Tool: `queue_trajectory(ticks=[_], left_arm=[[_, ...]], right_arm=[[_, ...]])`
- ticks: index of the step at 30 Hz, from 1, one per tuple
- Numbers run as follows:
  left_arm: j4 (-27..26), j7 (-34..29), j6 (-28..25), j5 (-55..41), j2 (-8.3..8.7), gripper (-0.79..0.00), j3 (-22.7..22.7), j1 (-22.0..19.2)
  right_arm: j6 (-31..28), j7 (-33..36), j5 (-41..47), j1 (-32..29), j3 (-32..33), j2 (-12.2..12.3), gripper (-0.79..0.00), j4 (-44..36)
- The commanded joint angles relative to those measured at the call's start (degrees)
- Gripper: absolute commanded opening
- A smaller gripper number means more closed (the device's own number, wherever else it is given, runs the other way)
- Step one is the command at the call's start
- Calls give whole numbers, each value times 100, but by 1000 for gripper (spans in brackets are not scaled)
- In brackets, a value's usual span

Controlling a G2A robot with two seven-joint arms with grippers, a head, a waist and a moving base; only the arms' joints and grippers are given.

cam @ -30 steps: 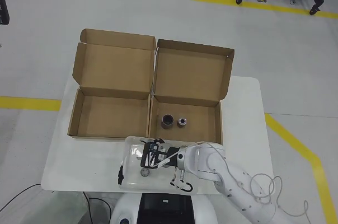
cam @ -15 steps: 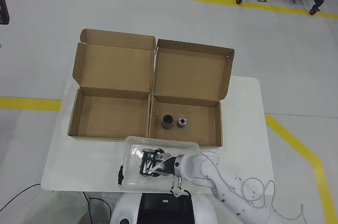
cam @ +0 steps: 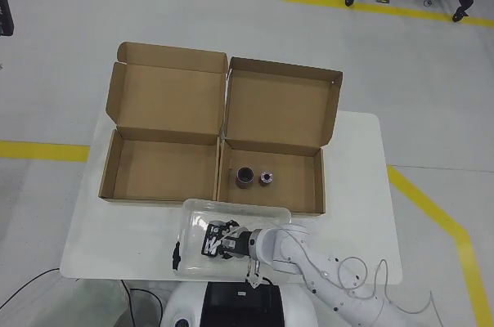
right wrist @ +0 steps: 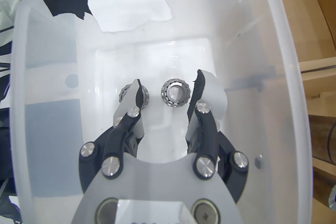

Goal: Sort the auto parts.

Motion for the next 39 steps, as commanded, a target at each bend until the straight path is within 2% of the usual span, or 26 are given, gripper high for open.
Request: queue_trajectory(ticks=[1, 18, 20, 23, 33, 39], left_arm=[[0, 0, 0, 0, 0, 0, 0, 0], [0, 0, 0, 0, 0, 0, 0, 0], [0, 0, 0, 0, 0, 0, 0, 0], [0, 0, 0, 0, 0, 0, 0, 0], [0, 0, 0, 0, 0, 0, 0, 0], [0, 0, 0, 0, 0, 0, 0, 0]], right_arm=[[55, -9, -52, 49, -54, -31, -422, 77], [381, 87, -203, 222, -241, -212, -428, 438], [405, 107, -218, 230, -254, -229, -486, 456], [462, 147, -257, 230, -268, -249, -785, 477], [664, 88, -562, 124, -220, -251, -785, 267], [414, -568, -564, -197, 108, -97, -785, -134]])
